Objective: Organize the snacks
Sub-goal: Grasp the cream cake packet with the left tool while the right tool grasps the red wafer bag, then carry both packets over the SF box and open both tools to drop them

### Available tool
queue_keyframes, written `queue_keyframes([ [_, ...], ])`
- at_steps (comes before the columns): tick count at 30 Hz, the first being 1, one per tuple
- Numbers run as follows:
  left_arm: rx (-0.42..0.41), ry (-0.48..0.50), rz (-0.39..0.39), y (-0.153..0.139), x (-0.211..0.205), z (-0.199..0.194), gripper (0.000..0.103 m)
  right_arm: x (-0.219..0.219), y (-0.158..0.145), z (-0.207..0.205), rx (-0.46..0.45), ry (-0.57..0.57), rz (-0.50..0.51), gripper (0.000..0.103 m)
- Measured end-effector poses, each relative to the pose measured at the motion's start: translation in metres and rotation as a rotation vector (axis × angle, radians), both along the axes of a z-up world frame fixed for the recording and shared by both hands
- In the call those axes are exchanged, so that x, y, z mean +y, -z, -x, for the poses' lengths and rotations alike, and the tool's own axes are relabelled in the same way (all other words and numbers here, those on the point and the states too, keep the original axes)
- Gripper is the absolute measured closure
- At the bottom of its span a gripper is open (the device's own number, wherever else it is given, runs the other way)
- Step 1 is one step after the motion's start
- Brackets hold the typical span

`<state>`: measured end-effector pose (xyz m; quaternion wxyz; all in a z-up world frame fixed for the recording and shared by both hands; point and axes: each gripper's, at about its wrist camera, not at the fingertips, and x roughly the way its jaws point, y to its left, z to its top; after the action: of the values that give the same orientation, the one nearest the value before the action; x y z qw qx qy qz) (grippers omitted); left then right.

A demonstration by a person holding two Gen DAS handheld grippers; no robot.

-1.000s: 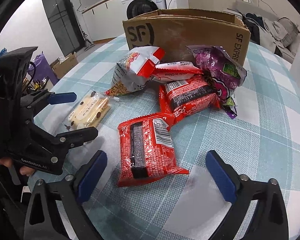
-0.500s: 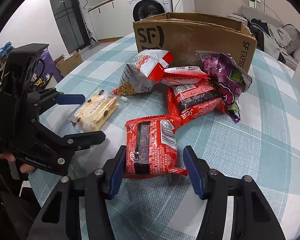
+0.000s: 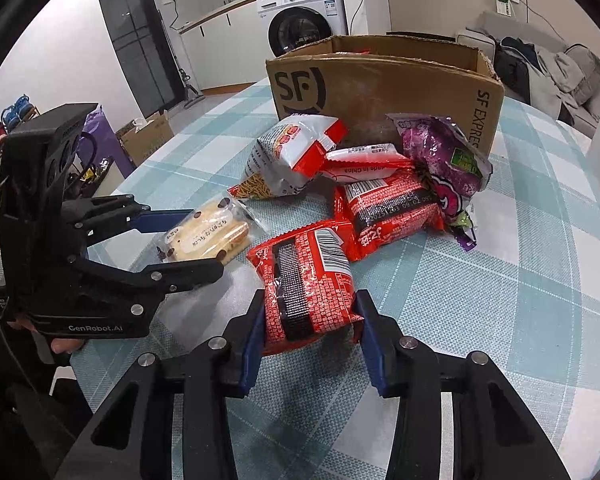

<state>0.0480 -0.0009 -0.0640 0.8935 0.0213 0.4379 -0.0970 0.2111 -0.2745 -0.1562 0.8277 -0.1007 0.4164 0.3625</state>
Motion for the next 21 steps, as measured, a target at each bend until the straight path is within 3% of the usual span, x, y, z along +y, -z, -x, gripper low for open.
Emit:
queue_keyframes([
  [21, -0.083, -0.018, 0.085, -0.027, 0.008, 0.012, 0.049, -0.030, -0.031, 0.007, -0.039, 0.057, -0.110, 0.060],
])
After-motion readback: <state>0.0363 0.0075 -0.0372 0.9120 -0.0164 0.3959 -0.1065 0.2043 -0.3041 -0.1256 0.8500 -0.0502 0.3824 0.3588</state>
